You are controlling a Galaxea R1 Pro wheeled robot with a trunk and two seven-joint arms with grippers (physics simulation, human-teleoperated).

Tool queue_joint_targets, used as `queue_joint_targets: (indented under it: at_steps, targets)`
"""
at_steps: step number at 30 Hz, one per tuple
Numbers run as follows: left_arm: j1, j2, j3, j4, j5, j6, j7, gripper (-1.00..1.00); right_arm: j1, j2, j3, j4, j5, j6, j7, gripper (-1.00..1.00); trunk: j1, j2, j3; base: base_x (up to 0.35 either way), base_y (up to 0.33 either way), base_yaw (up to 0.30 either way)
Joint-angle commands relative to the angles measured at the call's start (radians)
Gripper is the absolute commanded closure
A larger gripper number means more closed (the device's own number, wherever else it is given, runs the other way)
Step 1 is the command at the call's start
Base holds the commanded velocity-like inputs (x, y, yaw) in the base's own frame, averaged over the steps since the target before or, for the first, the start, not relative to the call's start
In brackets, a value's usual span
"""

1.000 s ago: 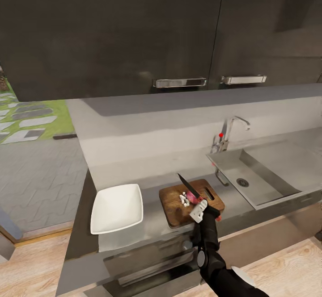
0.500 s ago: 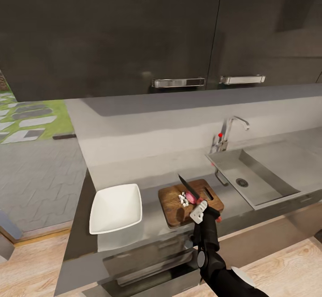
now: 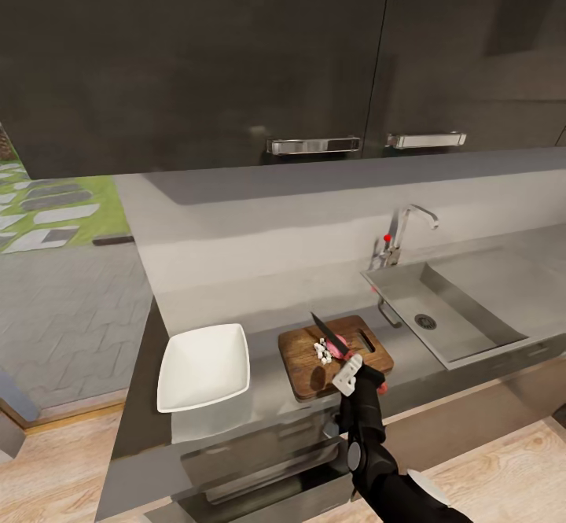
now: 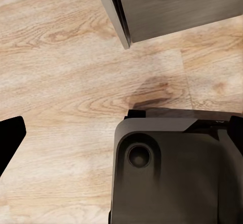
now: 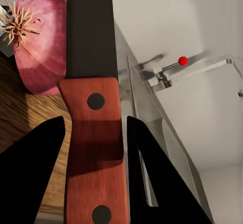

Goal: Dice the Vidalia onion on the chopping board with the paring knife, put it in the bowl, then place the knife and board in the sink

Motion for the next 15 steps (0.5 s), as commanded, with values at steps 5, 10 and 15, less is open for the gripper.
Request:
queue_joint_targets:
  at_steps: [5,10,15]
  targets:
    - [-0.002,-0.001,-0.009,0.004,0.010,-0.007,0.001,-1.00,-0.001,-0.002,-0.001,-0.001,0.004,0.006,-0.001,1.00,0.001,-0.002,-0.002,0.000,0.000,0.000]
    - [-0.002,-0.001,-0.009,0.004,0.010,-0.007,0.001,-1.00,-0.001,-0.003,-0.002,-0.001,0.004,0.006,0.000,1.00,0.001,-0.002,-0.002,0.000,0.000,0.000]
    - [-0.002,-0.001,-0.009,0.004,0.010,-0.007,0.001,-1.00,-0.001,-0.004,-0.002,0.000,0.004,0.006,0.001,1.00,0.001,-0.002,-0.002,0.000,0.000,0.000]
